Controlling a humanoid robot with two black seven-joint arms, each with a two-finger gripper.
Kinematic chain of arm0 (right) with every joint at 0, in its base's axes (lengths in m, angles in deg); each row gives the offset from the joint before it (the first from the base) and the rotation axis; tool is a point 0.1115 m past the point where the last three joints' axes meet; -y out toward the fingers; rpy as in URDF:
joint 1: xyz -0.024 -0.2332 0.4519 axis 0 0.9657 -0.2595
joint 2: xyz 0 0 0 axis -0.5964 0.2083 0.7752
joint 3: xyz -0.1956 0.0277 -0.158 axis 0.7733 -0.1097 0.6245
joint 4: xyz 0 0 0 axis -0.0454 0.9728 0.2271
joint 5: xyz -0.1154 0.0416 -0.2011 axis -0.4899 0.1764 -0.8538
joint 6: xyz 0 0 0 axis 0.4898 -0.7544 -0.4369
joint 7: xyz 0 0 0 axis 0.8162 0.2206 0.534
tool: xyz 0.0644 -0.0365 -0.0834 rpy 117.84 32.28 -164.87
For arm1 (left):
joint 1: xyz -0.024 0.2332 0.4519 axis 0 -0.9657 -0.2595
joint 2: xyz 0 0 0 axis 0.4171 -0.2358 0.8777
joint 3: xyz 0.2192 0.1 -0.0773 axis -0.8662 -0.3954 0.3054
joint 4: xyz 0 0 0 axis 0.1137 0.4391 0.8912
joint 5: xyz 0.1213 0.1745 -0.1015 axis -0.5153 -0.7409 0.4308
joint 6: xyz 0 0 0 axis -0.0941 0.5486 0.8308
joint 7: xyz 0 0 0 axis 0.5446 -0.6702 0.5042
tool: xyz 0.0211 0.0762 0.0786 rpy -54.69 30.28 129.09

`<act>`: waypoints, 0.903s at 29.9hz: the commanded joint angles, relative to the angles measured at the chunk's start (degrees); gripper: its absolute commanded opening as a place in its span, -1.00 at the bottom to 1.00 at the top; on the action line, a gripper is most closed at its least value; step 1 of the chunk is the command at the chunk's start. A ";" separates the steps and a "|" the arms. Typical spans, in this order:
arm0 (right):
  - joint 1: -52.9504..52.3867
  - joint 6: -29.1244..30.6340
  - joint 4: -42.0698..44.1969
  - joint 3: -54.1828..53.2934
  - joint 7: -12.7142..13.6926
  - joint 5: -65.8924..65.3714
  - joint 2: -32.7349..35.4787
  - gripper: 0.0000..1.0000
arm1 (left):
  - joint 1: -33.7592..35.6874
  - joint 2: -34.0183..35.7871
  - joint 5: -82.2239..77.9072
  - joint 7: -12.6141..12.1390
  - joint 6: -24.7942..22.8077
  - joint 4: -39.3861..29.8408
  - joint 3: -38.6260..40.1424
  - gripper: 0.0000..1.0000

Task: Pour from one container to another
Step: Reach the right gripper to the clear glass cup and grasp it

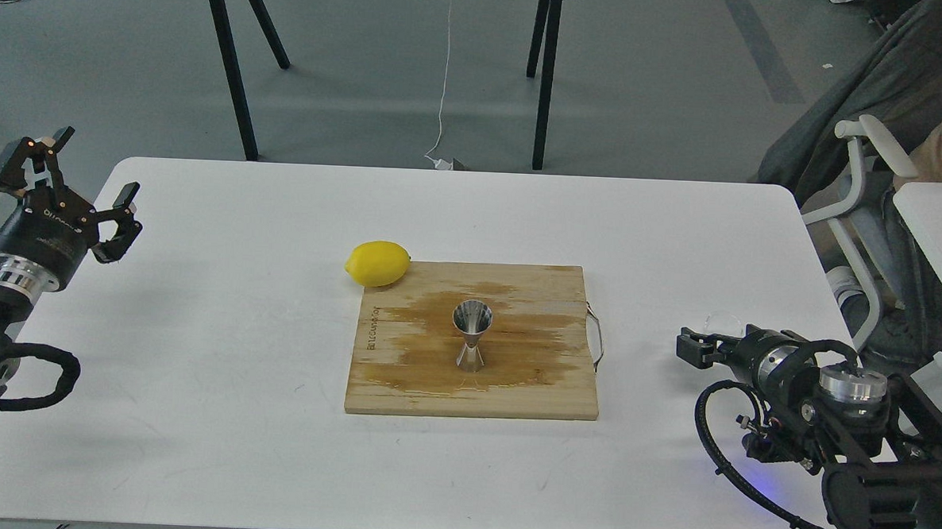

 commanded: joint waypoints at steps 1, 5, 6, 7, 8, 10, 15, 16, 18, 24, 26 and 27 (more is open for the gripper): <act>-0.15 0.00 0.70 0.23 -0.02 -0.07 -0.10 0.94 | 0.00 -0.60 0.00 0.00 0.00 0.78 0.00 0.93; -0.33 0.00 0.88 0.67 -0.02 -0.07 -0.10 0.89 | 0.09 -0.78 0.00 0.00 0.00 1.74 0.00 0.93; -0.42 0.00 0.88 0.67 -0.02 -0.07 -0.10 0.83 | 0.09 -0.78 0.00 0.00 0.00 1.74 0.00 0.93; -0.42 0.00 0.88 0.67 -0.11 -0.07 -0.10 0.76 | 0.09 -0.78 0.00 0.00 0.00 1.83 0.00 0.93; -0.42 0.00 0.97 0.67 -0.11 -0.07 -0.10 0.70 | 0.09 -0.78 0.00 0.00 0.00 1.74 0.00 0.93; -0.42 0.00 0.88 0.67 -0.28 -0.07 -0.10 0.63 | 0.09 -0.78 0.00 0.00 0.00 1.74 0.00 0.93; -0.33 0.00 0.62 0.85 -0.28 -1.03 -0.10 0.47 | 0.09 -0.78 0.00 0.00 0.00 1.83 0.00 0.93; -0.33 0.00 0.62 0.85 -0.20 -1.56 -0.10 0.44 | 0.09 -0.78 0.00 0.00 0.00 1.74 0.00 0.93; -0.33 0.00 0.62 1.46 -0.11 -2.00 -0.27 0.41 | 0.09 -0.78 0.00 0.00 0.00 1.83 0.00 0.93; -0.33 0.00 0.44 1.64 -0.11 -2.00 -0.27 0.29 | 0.09 -0.78 0.00 0.00 0.00 1.83 0.00 0.93; -0.33 0.00 0.44 1.64 -0.11 -2.09 -0.27 0.25 | 0.00 -0.78 0.00 0.00 0.00 1.83 0.00 0.93; -0.33 0.00 0.44 1.64 -0.11 -2.09 -0.27 0.25 | 0.09 -0.78 0.00 0.00 0.00 1.83 0.00 0.93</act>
